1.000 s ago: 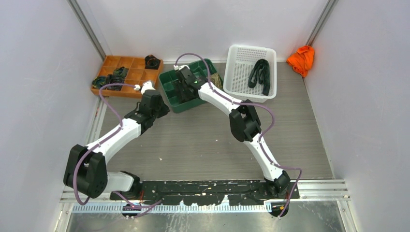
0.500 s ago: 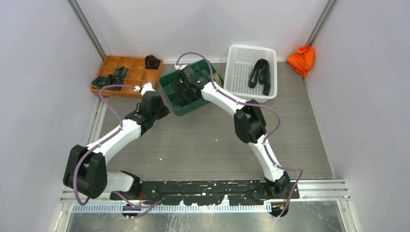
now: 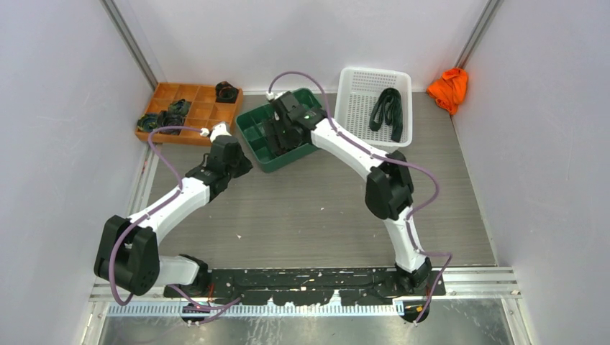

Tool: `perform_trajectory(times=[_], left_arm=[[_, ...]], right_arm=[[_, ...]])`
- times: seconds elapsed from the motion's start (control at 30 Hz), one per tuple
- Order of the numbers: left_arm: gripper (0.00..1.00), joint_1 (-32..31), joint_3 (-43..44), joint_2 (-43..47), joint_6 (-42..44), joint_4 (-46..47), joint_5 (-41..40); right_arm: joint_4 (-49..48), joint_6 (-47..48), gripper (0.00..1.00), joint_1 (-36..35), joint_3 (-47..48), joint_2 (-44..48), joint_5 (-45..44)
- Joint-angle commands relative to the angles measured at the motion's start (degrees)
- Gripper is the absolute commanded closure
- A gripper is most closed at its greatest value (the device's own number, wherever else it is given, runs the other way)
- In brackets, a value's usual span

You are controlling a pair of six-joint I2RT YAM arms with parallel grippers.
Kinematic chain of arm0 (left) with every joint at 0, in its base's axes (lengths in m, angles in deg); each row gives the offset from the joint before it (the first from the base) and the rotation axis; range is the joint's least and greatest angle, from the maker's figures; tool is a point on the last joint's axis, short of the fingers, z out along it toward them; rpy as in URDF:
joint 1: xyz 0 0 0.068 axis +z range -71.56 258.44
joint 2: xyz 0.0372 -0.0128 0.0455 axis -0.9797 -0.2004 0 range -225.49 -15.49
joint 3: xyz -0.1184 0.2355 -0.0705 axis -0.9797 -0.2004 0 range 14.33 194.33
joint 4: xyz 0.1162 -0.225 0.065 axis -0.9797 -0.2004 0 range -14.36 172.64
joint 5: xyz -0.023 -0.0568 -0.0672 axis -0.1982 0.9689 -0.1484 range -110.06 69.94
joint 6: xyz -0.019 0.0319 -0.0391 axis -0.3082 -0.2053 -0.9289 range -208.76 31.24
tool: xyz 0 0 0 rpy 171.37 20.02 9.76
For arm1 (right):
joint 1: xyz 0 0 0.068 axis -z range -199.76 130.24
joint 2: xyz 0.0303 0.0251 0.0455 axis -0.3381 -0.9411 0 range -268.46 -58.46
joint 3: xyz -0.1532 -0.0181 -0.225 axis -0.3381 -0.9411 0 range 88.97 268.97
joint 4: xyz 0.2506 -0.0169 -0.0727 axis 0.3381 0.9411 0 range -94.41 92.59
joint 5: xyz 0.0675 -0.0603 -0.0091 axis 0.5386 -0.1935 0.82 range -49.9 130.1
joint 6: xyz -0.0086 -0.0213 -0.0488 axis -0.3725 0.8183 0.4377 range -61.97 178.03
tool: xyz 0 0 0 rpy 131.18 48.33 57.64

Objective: Roll the ties
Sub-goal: Place the tie in the storage box, then reset both arms

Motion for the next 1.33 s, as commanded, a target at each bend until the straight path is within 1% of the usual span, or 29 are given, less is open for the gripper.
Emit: perform_trajectory(times=[0.0, 0.1, 0.23, 0.37, 0.47, 0.57, 0.77, 1.03, 1.17, 1.3], left_arm=[[1.00, 0.2, 0.8, 2.0, -0.2, 0.6, -0.1], [1.00, 0.2, 1.1, 2.7, 0.1, -0.2, 0.2], [1.00, 0.1, 1.1, 4.3, 0.4, -1.0, 1.9], [1.00, 0.1, 0.5, 5.4, 0.4, -1.7, 2.1], [1.00, 0.1, 0.4, 6.0, 0.6, -2.9, 2.1], [1.00, 0.1, 0.1, 6.9, 0.7, -3.2, 1.8], [1.00, 0.1, 0.3, 7.6, 0.8, -3.7, 1.3], [1.00, 0.1, 0.2, 8.1, 0.9, -3.7, 1.0], [1.00, 0.1, 0.2, 8.0, 0.7, -3.7, 0.9], [1.00, 0.1, 0.7, 7.9, 0.7, -4.3, 0.7]], right_arm=[[-4.5, -1.5, 0.19, 0.2, -2.2, 12.3, -0.9], [-4.9, -2.9, 0.18, 0.2, -4.0, 16.5, -2.8], [-3.8, -3.8, 0.17, 0.2, -7.1, 21.3, -7.8], [-6.9, -3.3, 0.17, 0.2, -14.2, 26.9, -14.8], [-6.9, -3.5, 0.17, 0.2, -17.0, 30.3, -20.8], [-7.9, -3.6, 0.15, 0.4, -20.2, 32.7, -24.8], [-9.5, -4.2, 0.15, 0.8, -23.6, 34.4, -24.9], [-9.5, -4.5, 0.15, 0.8, -24.9, 34.5, -25.3], [-7.7, -3.1, 0.16, 0.8, -24.1, 33.1, -23.1], [-7.8, -3.3, 0.14, 0.8, -24.3, 32.9, -22.6]])
